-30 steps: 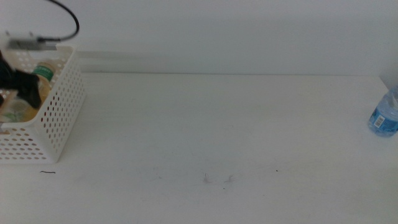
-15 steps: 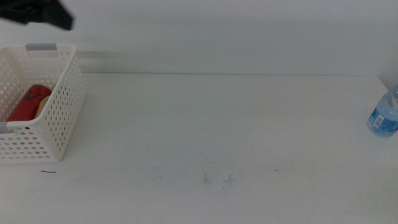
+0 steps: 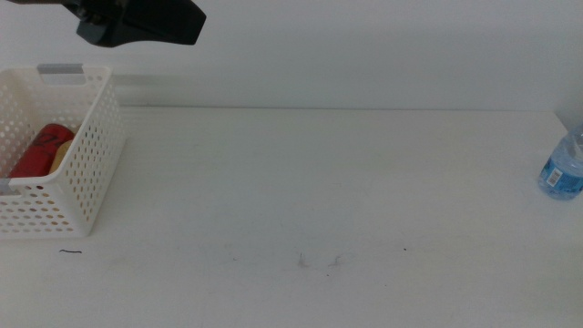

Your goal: Use arms to grab the bottles and put them into the dustbin to the left of the table.

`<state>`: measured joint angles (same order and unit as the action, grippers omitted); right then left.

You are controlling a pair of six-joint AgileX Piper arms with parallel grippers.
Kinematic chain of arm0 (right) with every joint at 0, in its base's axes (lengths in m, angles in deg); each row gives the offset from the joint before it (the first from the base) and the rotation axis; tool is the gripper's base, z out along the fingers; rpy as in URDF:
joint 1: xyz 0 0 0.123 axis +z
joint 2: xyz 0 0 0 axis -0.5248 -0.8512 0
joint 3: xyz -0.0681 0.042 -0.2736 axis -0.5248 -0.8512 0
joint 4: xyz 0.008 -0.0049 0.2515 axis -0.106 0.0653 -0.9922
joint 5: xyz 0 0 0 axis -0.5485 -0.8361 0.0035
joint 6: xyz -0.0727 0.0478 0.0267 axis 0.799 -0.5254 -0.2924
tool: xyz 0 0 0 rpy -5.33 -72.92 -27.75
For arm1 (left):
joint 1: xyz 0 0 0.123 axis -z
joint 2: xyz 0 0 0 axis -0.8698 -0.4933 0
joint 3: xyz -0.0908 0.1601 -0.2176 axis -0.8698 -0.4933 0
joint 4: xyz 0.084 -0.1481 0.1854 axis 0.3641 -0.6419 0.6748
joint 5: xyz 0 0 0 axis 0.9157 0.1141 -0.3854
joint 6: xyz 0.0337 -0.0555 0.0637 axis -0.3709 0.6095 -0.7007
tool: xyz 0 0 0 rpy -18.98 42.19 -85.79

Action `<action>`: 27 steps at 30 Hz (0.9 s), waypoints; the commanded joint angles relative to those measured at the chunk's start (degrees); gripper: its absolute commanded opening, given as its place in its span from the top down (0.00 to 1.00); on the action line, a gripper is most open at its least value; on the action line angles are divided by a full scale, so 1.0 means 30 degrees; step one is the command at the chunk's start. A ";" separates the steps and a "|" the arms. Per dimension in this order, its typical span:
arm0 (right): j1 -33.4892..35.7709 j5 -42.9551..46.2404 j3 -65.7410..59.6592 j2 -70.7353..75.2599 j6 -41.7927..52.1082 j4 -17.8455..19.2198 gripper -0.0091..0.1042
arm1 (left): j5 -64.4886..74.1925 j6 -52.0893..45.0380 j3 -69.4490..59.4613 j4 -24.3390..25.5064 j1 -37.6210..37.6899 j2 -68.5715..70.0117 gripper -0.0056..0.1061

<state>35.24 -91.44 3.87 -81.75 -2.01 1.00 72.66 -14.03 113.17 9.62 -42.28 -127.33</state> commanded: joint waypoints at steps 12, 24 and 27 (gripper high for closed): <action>-0.0059 0.0198 -0.0079 0.0088 0.0100 0.0065 0.14 | -0.1758 0.0174 -0.0068 -0.0023 0.0090 0.0000 0.11; -0.0059 0.0198 -0.0079 0.0088 0.0100 0.0065 0.14 | -0.3545 0.0174 -0.0068 -0.0023 0.0090 -0.0035 0.11; -0.0059 0.0545 -0.0079 0.0088 0.0100 0.0065 0.14 | -0.4147 0.0174 -0.0068 -0.0023 0.0090 -0.0035 0.11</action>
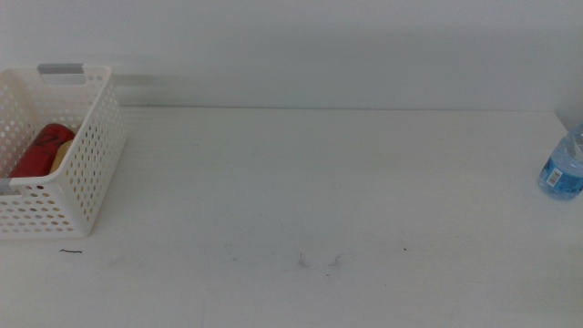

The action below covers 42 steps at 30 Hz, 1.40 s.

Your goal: Use arms to grab the bottles and put them into the dustbin to the left of the table.

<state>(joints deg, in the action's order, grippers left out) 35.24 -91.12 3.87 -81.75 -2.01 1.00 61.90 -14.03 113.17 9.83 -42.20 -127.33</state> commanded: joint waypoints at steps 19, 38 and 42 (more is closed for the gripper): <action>-0.0059 0.0942 -0.0079 0.0088 0.0100 -0.0008 0.14 | 0.0274 -0.1130 0.0893 -0.3912 0.0107 -0.1072 0.11; -0.0059 0.2165 -0.0079 -0.0288 -0.0700 0.0419 0.14 | 0.2654 -0.1499 0.3697 -0.3121 0.2320 -0.3693 0.11; -0.0059 0.2006 0.0308 -0.3002 -0.2063 0.0383 0.14 | 0.2654 -0.1499 0.3697 -0.3234 0.2320 -0.3693 0.11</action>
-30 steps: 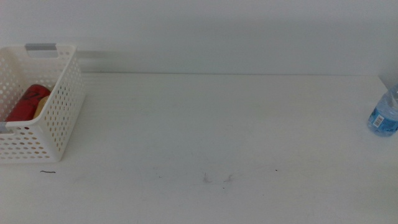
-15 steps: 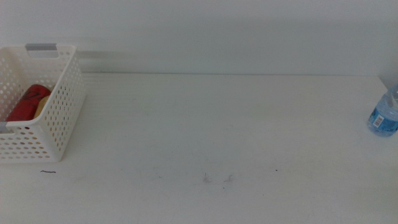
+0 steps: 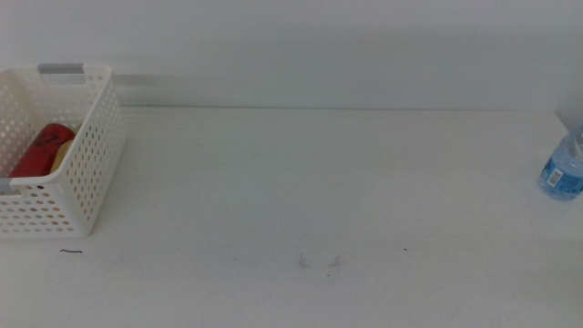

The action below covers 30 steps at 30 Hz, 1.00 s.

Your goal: Use arms to grab the bottles and put them into the dustbin to the left of the table.

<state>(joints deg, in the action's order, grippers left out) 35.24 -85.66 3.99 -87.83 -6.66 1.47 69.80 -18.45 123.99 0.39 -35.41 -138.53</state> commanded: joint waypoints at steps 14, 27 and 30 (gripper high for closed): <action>-0.0059 0.5022 0.1918 -1.0564 -0.0532 0.0229 0.14 | -0.2325 -0.0025 0.0093 -0.0091 0.0056 0.0041 0.11; -0.0059 1.4133 0.2422 -1.8972 0.2695 -0.0720 0.14 | -0.3274 -0.0025 0.0093 0.0066 0.0056 0.0041 0.11; -0.0059 1.5206 0.2422 -2.0570 0.3161 -0.2957 0.14 | -0.3274 -0.0025 0.0093 0.0066 0.0056 0.0041 0.11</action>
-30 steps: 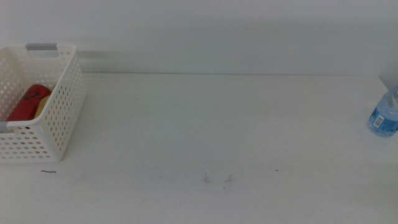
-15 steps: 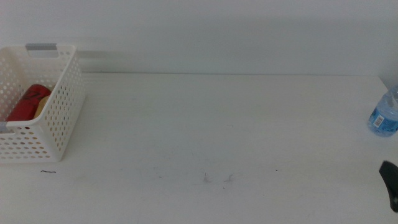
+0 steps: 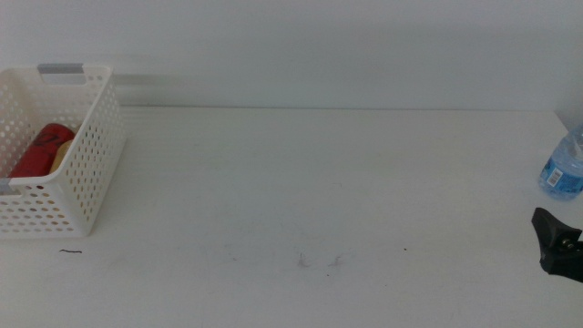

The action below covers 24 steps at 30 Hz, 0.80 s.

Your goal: Use arms to grab the bottles and put them into the dustbin to the left of the table.

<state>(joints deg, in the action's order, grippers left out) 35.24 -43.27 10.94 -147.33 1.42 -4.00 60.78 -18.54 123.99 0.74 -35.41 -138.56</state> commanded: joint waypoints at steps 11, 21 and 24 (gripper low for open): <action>-0.0727 0.7430 0.0116 -0.5306 0.1863 -0.5907 0.14 | -0.0266 0.0003 0.0059 0.0565 0.0056 0.0049 0.11; -0.0813 0.9612 0.2787 -1.1318 0.3023 -0.5820 0.14 | -0.0829 0.0003 0.0059 0.0602 0.0056 0.0049 0.11; -0.0813 0.9572 0.4256 -1.2927 0.3719 -0.6155 0.14 | -0.1301 0.0003 0.0059 0.0602 0.0056 0.0049 0.11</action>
<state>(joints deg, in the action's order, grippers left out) 33.33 -15.62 21.90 -184.26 10.88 -21.66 58.23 -18.54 123.99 2.65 -35.41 -138.56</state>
